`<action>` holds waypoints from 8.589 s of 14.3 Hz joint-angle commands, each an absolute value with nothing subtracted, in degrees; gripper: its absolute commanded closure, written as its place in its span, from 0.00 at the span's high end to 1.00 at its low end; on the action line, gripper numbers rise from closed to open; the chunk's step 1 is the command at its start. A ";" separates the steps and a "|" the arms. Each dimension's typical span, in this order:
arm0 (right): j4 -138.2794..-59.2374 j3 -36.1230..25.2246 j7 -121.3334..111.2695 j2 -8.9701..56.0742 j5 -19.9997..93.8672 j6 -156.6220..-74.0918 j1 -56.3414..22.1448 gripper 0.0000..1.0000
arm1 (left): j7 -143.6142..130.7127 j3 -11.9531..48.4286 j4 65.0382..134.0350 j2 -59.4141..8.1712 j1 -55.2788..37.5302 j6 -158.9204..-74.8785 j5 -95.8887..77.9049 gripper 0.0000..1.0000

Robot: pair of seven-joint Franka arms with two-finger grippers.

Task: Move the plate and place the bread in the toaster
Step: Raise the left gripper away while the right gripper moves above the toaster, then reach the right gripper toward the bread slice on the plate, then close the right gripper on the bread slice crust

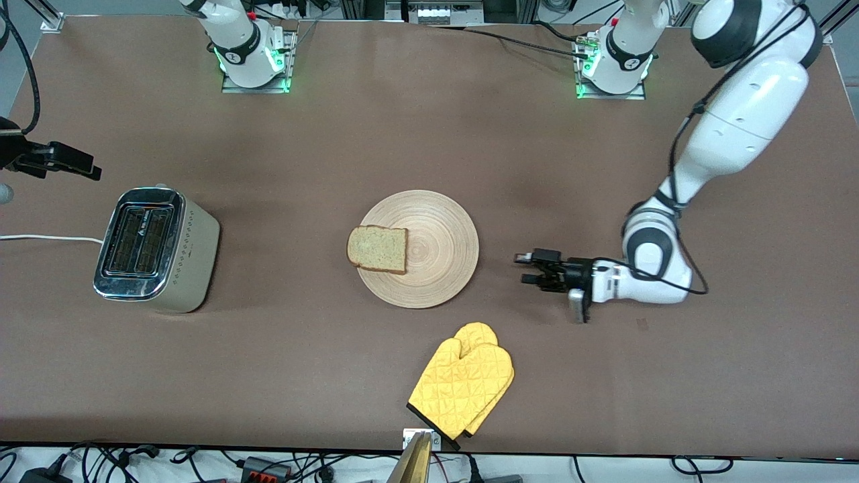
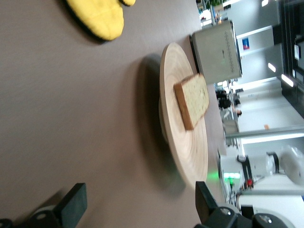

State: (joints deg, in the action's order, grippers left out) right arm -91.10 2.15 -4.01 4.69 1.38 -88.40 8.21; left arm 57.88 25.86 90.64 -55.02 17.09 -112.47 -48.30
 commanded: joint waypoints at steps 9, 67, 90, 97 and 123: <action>-90.70 2.99 -2.64 5.62 11.42 -77.97 6.15 1.00 | 38.10 26.10 68.56 -50.12 23.73 -75.34 -10.50 1.00; -101.77 2.99 -1.41 26.36 35.59 -111.87 -8.25 1.00 | 0.18 5.27 93.34 3.16 2.81 -90.26 0.70 1.00; -107.14 2.99 2.81 33.13 48.34 -129.72 -16.96 1.00 | 0.00 5.27 91.05 1.14 2.81 -90.09 0.70 1.00; -106.35 2.99 2.72 33.49 52.03 -129.99 -16.79 0.85 | 0.00 5.27 91.05 1.14 2.81 -90.09 0.70 1.00; -106.17 2.99 2.55 34.19 54.49 -131.40 -16.79 0.39 | 0.09 5.19 91.05 1.14 2.90 -90.17 0.70 1.00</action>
